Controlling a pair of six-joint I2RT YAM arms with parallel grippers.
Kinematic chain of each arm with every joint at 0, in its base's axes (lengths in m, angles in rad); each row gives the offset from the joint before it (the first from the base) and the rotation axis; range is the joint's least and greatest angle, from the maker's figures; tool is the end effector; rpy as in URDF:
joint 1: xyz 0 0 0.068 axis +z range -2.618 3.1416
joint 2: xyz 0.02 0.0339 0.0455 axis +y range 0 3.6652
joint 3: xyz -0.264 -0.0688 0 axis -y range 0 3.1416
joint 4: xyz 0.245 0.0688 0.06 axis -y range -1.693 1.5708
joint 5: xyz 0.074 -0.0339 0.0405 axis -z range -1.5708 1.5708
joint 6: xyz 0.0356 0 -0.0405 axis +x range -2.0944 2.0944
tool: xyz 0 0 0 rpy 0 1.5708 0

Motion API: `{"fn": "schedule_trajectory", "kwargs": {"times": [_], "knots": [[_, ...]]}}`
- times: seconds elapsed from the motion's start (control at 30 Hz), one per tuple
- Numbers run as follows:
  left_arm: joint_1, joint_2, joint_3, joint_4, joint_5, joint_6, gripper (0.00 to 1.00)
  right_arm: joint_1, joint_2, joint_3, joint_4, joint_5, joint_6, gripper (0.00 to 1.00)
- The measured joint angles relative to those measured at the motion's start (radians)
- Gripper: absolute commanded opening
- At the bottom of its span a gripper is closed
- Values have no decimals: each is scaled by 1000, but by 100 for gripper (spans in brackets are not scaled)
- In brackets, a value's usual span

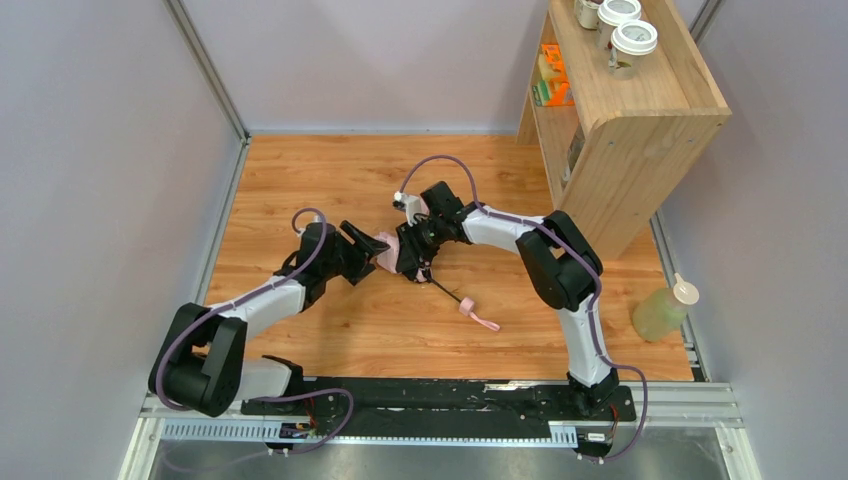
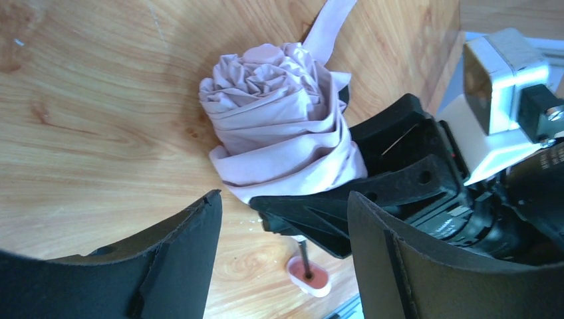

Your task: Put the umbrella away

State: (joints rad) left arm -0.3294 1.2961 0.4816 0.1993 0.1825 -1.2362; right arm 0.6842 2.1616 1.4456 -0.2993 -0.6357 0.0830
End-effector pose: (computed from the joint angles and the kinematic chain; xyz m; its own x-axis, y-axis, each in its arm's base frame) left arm 0.2337 -0.0867 0.1677 -0.6123 -0.7723 -0.1692 -0.3653 0.4662 -0.8058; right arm 0.3318 0.2979 0.1300 -0.7184 -0.4999 -0.4837 -0.6941 0.4687 0.5464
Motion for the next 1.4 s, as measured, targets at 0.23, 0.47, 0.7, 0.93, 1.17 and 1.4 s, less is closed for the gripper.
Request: {"fn": "schedule_trajectory", "kwargs": {"times": [0.23, 0.47, 0.7, 0.93, 1.17, 1.4], "knots": [[4, 61, 175, -186, 10, -59, 76, -2, 13, 18, -6, -43, 10, 0], [5, 203, 240, -258, 45, -99, 76, -2, 27, 50, -42, -56, 12, 0], [4, 249, 253, -297, 28, -123, 77, -3, 29, 55, -49, -58, 11, 0], [3, 359, 290, -216, 33, -104, 50, -11, 37, 73, -65, -82, 14, 0], [3, 352, 221, -82, 25, -139, 9, -12, 42, 94, -81, -95, 19, 0], [3, 365, 196, -35, 36, -134, 1, -8, 33, 101, -89, -68, 51, 52]]}}
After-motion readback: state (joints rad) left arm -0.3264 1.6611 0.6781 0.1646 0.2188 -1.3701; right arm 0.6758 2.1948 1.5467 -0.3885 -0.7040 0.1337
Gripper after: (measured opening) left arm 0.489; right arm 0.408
